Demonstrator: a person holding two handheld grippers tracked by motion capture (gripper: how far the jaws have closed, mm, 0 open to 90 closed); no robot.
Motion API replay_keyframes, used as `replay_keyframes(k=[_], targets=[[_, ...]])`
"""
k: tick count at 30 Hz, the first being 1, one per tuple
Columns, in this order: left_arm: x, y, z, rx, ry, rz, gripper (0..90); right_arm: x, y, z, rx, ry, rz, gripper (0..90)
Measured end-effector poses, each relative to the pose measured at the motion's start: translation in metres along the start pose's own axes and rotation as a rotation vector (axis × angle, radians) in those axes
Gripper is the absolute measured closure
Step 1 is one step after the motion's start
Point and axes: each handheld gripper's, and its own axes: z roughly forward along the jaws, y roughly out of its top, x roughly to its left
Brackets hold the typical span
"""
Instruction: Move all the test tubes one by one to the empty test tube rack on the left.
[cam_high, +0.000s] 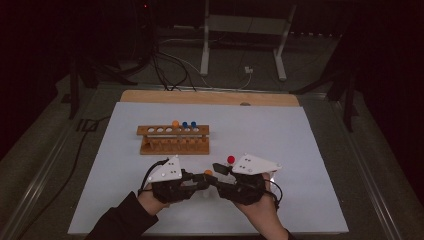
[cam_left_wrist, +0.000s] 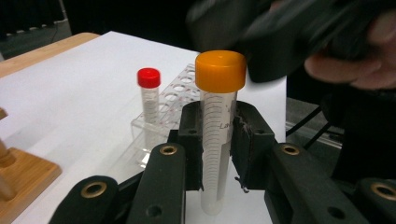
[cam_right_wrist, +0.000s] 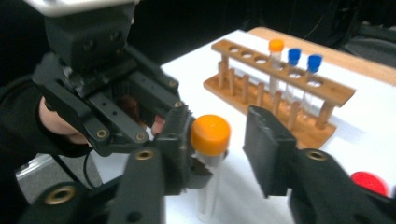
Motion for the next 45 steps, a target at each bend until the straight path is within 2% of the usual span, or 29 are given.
replay_keyframes(k=[4, 9, 12, 13, 16, 20, 26, 30, 35, 41, 45], targets=[[0.005, 0.001, -0.007, -0.002, 0.046, 0.005, 75.9, -0.007, 0.003, -0.012, -0.052, -0.052, 0.003, 38.0], [0.015, 0.006, -0.024, -0.029, 0.127, 0.000, 76.0, -0.016, -0.001, -0.026, -0.094, -0.086, 0.019, 18.9], [0.023, 0.011, -0.035, -0.034, 0.180, -0.004, 76.0, -0.020, -0.009, -0.033, -0.106, -0.087, 0.035, 8.4], [0.025, 0.013, -0.038, -0.038, 0.198, -0.005, 76.0, -0.021, -0.012, -0.034, -0.103, -0.069, 0.032, 3.2], [0.034, 0.020, -0.050, -0.052, 0.248, -0.006, 76.0, -0.025, -0.017, -0.040, -0.112, -0.057, 0.040, 0.0], [0.047, 0.029, -0.064, -0.071, 0.322, -0.017, 76.0, -0.026, -0.022, -0.048, -0.140, -0.073, 0.026, 0.0], [0.070, 0.038, -0.073, -0.104, 0.432, -0.042, 76.0, -0.029, -0.024, -0.050, -0.144, -0.082, 0.024, 0.0], [0.088, 0.039, -0.072, -0.108, 0.491, -0.051, 76.0, -0.029, -0.024, -0.050, -0.148, -0.085, 0.018, 0.0], [0.109, 0.034, -0.067, -0.117, 0.554, -0.094, 76.0, -0.029, -0.024, -0.050, -0.151, -0.083, 0.016, 0.0], [0.133, 0.025, -0.058, -0.121, 0.595, -0.142, 76.0, -0.029, -0.025, -0.050, -0.150, -0.082, 0.010, 0.0], [0.143, 0.018, -0.049, -0.121, 0.607, -0.167, 76.0, -0.030, -0.025, -0.050, -0.150, -0.085, 0.010, 0.0]])
